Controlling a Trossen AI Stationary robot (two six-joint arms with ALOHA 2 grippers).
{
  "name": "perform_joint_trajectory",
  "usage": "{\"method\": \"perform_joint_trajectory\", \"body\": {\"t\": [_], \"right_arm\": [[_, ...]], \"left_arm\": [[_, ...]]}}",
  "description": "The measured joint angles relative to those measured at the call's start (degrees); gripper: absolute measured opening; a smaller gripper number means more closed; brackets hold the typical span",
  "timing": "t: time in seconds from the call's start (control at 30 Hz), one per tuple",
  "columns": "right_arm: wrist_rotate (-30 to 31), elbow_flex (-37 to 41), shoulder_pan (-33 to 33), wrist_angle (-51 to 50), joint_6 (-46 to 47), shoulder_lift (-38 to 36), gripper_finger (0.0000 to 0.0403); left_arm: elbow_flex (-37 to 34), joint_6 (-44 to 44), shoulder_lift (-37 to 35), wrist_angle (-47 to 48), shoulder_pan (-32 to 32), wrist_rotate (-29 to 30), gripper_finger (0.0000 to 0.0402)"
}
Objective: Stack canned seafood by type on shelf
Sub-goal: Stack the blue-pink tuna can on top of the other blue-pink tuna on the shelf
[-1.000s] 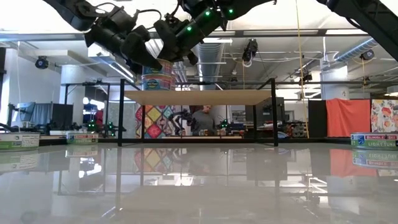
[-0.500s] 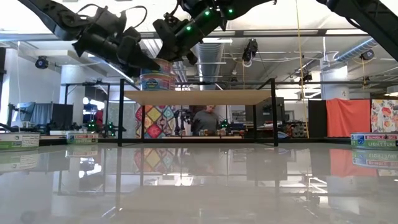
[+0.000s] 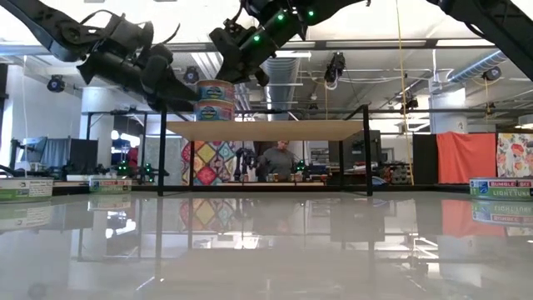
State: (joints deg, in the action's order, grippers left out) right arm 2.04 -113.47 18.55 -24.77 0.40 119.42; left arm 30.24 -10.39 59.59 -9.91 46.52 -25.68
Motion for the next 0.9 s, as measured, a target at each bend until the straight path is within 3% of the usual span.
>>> {"method": "perform_joint_trajectory", "body": {"t": [0.33,0.63,0.9], "right_arm": [[-0.38,0.01,0.07,0.42,0.4,-0.19,0.0013],[-0.58,0.43,-0.44,4.88,-0.72,-2.49,0.0013],[2.56,0.31,-0.11,-3.94,-4.5,-8.65,0.0013]], "left_arm": [[4.47,-1.14,-4.63,7.57,0.0,-0.3,0.04],[5.47,0.39,-6.4,7.99,0.0,-0.26,0.04],[5.31,0.0,-6.6,11.92,-0.07,2.08,0.04]]}}
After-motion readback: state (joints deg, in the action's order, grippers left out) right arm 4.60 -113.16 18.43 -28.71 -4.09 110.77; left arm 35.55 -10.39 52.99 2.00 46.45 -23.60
